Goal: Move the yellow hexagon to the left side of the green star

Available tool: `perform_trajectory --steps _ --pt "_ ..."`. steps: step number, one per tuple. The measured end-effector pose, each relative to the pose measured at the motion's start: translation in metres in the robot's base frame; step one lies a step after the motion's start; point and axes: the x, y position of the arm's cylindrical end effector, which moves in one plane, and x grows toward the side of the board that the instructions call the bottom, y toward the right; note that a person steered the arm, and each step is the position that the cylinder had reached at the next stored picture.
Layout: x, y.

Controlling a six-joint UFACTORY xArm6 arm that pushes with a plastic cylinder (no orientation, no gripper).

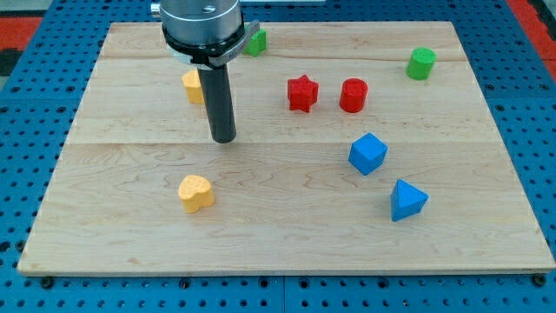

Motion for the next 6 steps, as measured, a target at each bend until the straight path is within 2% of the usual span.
perform_trajectory --steps 2,5,6 --pt "-0.001 -0.004" --pt "-0.076 0.016" --pt "-0.113 -0.038"
